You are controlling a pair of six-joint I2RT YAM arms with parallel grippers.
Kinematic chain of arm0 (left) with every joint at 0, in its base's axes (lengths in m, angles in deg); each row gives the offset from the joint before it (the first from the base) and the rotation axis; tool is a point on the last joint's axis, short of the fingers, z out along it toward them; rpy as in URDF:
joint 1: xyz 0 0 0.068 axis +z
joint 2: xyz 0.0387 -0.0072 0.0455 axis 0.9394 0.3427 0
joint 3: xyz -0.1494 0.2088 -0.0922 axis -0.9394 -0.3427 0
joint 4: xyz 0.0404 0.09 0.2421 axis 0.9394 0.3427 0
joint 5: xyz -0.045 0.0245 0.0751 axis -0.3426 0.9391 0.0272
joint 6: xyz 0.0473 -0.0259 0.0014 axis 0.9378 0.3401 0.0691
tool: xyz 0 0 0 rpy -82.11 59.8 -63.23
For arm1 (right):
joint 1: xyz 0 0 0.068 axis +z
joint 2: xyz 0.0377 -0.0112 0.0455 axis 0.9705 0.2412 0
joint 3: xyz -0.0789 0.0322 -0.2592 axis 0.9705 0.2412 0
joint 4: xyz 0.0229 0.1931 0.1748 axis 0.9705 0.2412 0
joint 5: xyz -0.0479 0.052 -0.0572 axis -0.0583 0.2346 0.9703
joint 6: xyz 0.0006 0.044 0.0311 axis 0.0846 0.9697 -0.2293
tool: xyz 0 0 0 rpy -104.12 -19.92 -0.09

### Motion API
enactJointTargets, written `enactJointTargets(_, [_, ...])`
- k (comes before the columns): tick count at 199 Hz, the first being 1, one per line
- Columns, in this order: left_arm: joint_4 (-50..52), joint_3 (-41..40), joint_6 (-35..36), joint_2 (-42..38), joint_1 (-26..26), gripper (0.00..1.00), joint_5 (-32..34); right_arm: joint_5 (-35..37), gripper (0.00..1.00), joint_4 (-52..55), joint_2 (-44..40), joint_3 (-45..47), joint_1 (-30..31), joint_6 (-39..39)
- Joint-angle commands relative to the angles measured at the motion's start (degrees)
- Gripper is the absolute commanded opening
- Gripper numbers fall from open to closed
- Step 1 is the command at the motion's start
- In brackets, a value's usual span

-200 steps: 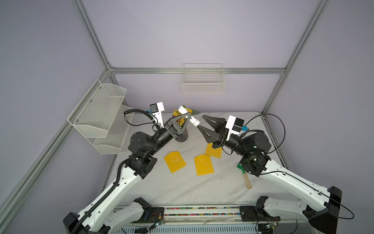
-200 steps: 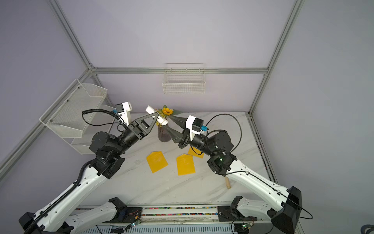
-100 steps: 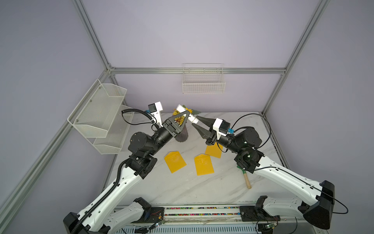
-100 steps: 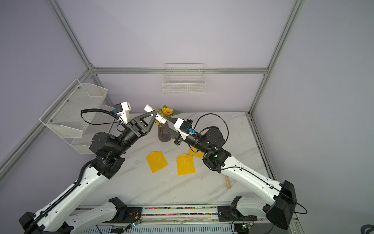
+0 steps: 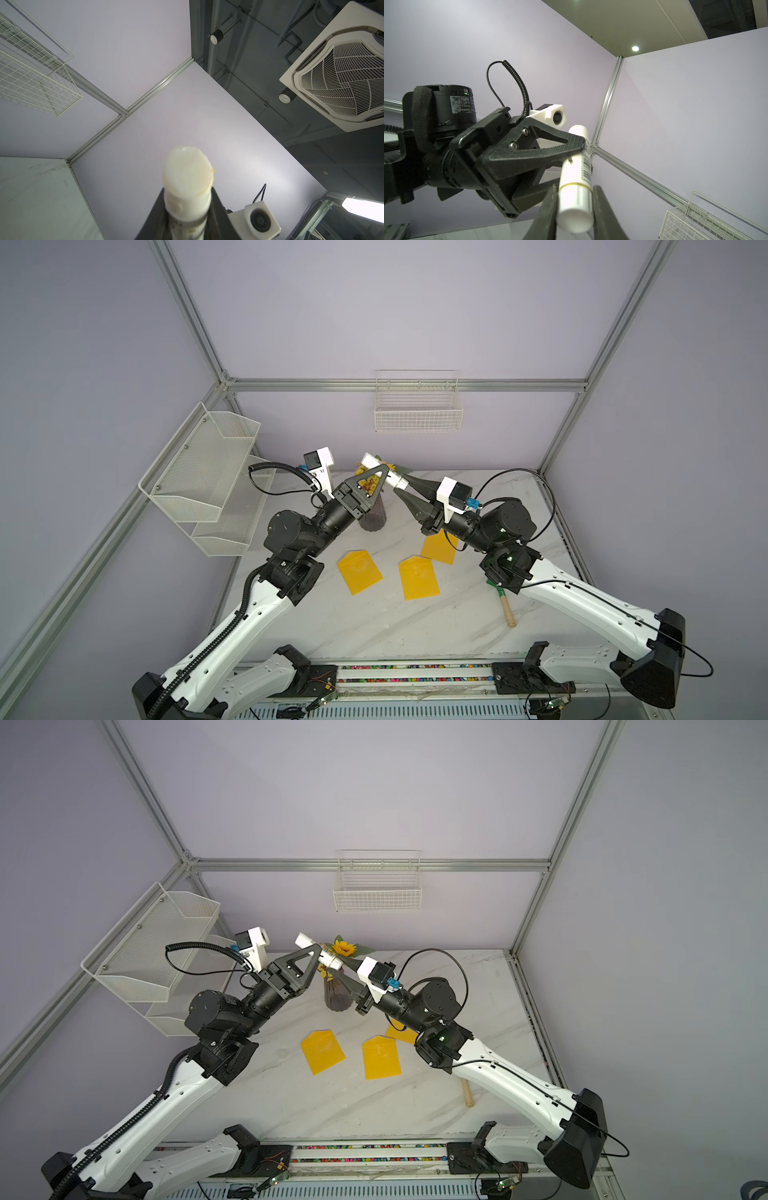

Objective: Seal the envelope with a glue stick
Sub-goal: Unscrew the glue stick.

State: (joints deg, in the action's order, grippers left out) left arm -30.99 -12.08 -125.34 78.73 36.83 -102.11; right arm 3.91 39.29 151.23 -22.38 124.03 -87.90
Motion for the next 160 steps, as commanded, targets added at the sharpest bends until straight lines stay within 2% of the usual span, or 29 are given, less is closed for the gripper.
enactJointTargets(1, [-7.58, 2.10, 2.07, 0.54, -0.18, 0.01, -4.27, 2.13, 0.14, 1.99, -0.90, -0.65, -0.08, 10.90])
enactJointTargets(17, [-11.04, 3.45, 5.61, 1.92, -0.10, 0.00, -8.36, 1.92, 0.12, 0.36, -2.08, 0.78, -0.01, 23.78])
enactJointTargets(32, [-12.28, 6.70, 9.41, 3.54, 0.01, 0.00, -15.42, 0.03, 0.09, -2.98, -3.45, 2.61, -0.02, 37.06])
enactJointTargets(47, [-11.29, 10.88, 13.13, 5.33, 0.04, 0.00, -23.01, -2.45, 0.00, -6.88, -4.49, 4.29, -0.03, 49.37])
enactJointTargets(70, [-8.94, 17.06, 18.46, 7.40, -0.01, 0.01, -34.87, -4.82, 0.00, -9.28, -4.70, 5.20, -0.01, 68.07])
enactJointTargets(94, [-12.69, 18.69, 23.14, 7.68, -0.10, 0.04, -44.96, -9.50, 0.00, -22.23, -2.86, 8.04, 0.06, 82.14])
enactJointTargets(113, [-8.15, 21.05, 29.73, 7.33, -0.10, 0.04, -49.69, -11.24, 0.00, -30.62, -0.76, 9.78, 0.26, 90.54])
enactJointTargets(128, [-5.93, 22.40, 33.47, 7.20, -0.05, 0.04, -52.44, -12.23, 0.00, -36.66, 1.04, 10.57, 0.63, 94.08])
enactJointTargets(160, [-5.70, 25.88, 34.08, 9.25, -0.08, 0.04, -56.21, -13.58, 0.00, -43.50, 4.46, 9.86, 1.70, 98.94])
